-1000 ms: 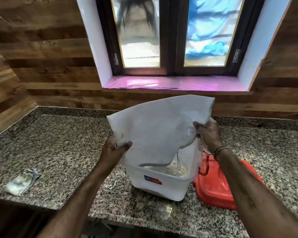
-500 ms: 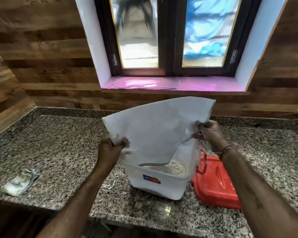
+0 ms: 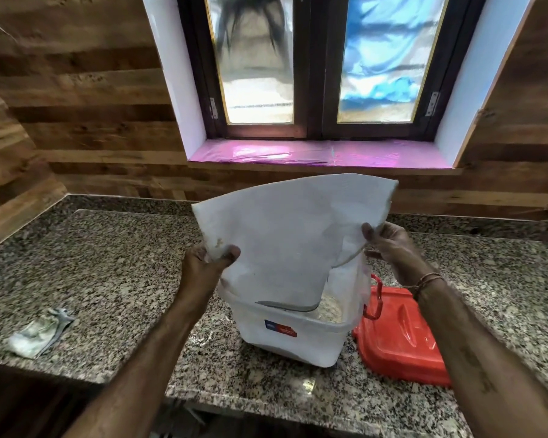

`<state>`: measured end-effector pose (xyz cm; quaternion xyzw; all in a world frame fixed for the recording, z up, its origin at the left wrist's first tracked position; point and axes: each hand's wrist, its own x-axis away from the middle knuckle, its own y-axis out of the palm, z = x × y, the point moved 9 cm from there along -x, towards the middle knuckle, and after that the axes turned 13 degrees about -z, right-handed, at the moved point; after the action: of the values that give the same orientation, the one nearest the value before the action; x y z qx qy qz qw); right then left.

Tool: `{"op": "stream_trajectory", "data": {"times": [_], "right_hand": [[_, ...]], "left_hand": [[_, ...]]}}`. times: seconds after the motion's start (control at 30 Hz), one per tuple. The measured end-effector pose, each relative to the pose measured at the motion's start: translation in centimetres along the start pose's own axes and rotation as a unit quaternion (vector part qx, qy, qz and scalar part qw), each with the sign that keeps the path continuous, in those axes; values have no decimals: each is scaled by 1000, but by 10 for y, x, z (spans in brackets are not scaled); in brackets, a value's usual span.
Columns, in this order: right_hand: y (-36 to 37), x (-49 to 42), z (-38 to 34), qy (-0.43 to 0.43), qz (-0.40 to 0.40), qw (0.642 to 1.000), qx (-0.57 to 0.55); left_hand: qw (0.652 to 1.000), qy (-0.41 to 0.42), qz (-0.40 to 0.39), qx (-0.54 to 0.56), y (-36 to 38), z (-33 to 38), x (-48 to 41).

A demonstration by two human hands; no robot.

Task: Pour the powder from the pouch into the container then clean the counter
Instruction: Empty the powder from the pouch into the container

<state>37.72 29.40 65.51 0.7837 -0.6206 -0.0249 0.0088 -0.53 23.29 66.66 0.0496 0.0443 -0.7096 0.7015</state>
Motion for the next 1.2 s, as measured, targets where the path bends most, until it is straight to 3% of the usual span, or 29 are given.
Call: {"op": "stream_trajectory", "data": {"times": [0.2, 0.37, 0.5, 0.67, 0.83, 0.93, 1.0, 1.1, 1.2], "right_hand": [[-6, 1, -1, -16, 30, 999, 3], [-10, 0, -10, -25, 64, 998, 0], [-1, -4, 11, 8, 27, 998, 57], [-7, -7, 8, 1, 79, 996, 41], [-3, -10, 15, 21, 38, 991, 125], [-8, -7, 5, -8, 81, 994, 79], [-1, -8, 2, -4, 49, 998, 48], [13, -5, 14, 31, -20, 995, 93], [5, -6, 8, 11, 5, 996, 86]], "left_hand": [[999, -27, 23, -32, -10, -10, -3], [1000, 3, 1, -11, -12, 6, -14], [995, -74, -33, -53, -14, -22, -14], [998, -42, -24, 28, -10, -12, -26], [989, -95, -75, -79, -11, -34, -29], [994, -64, -51, -73, -11, -25, -34], [996, -57, -51, -48, -6, -17, -39], [997, -72, -40, -9, -4, -21, -47], [995, -91, -26, 27, -2, -26, -54]]}}
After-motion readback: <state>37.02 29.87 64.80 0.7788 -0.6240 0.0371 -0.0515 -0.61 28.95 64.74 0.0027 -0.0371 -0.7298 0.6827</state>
